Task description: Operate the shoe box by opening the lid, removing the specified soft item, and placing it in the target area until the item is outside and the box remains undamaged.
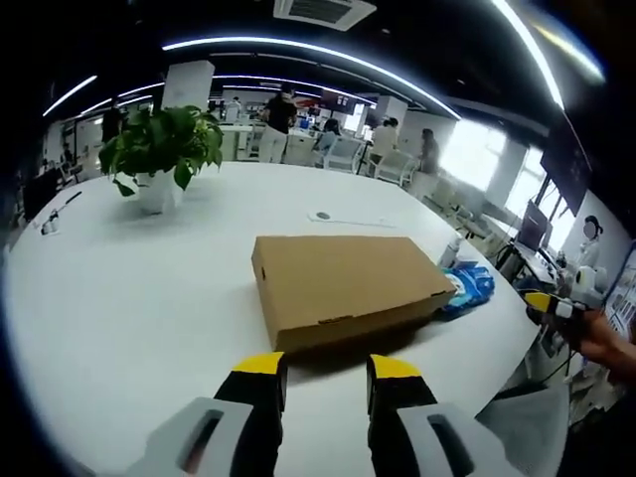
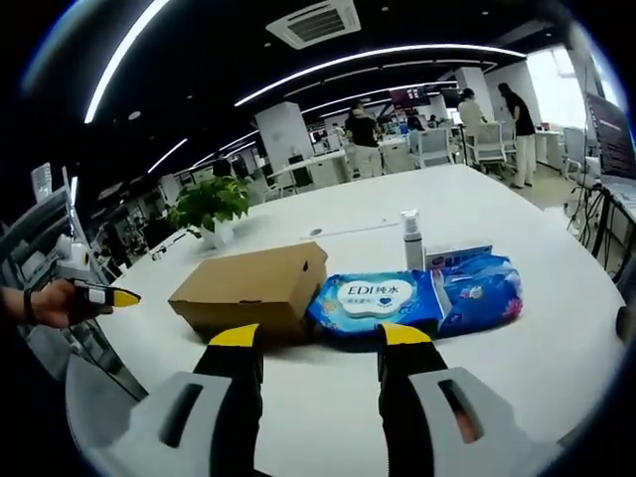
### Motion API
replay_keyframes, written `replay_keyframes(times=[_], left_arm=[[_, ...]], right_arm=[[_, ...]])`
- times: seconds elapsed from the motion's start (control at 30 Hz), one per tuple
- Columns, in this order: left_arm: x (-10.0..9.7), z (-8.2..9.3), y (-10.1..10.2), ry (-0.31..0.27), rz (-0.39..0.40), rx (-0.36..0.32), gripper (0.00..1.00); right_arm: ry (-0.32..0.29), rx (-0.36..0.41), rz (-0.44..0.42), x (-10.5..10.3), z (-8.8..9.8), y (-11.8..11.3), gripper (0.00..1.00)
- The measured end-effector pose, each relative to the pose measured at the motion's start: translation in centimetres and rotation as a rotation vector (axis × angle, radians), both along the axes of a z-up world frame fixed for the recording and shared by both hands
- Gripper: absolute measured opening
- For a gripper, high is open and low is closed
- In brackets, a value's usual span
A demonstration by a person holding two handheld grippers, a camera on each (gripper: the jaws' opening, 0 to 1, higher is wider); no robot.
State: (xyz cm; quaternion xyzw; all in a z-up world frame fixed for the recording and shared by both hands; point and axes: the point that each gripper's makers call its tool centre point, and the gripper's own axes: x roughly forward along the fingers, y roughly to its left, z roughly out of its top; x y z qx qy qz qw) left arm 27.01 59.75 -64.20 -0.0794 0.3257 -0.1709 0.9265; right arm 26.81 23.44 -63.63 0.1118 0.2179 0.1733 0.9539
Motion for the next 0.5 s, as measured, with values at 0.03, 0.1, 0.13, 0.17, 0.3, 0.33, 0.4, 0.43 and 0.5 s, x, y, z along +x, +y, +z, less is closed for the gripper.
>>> replay_keyframes(times=[0.03,0.1,0.13,0.17,0.3,0.33,0.4,0.43,0.5], left_arm=[[0.0,0.0,0.1,0.0,0.003,-0.001,0.32],[-0.1,-0.1,0.2,0.0,0.009,-0.003,0.32],[-0.2,-0.1,0.3,-0.001,0.012,-0.004,0.32],[-0.2,-0.1,0.4,-0.001,0.013,-0.004,0.32],[-0.4,-0.1,0.8,-0.002,0.026,-0.008,0.32],[-0.4,-0.1,0.9,-0.003,0.029,-0.009,0.32],[-0.5,-0.1,1.1,-0.003,0.033,-0.009,0.32],[-0.5,-0.2,1.2,-0.003,0.036,-0.012,0.32],[-0.5,-0.2,1.3,-0.002,0.039,-0.012,0.32]], right_arm=[[0.002,0.001,0.001,0.0,-0.1,0.0,0.43],[0.005,0.001,0.001,0.0,-0.2,0.1,0.43],[0.006,0.002,0.001,0.0,-0.2,0.1,0.43],[0.007,0.003,0.001,0.0,-0.2,0.1,0.43],[0.009,0.004,0.003,-0.1,-0.3,0.3,0.43],[0.008,0.003,0.004,-0.1,-0.3,0.3,0.43],[0.011,0.004,0.006,-0.1,-0.4,0.4,0.43],[0.012,0.004,0.006,-0.1,-0.4,0.4,0.43],[0.013,0.007,0.005,-0.1,-0.4,0.5,0.43]])
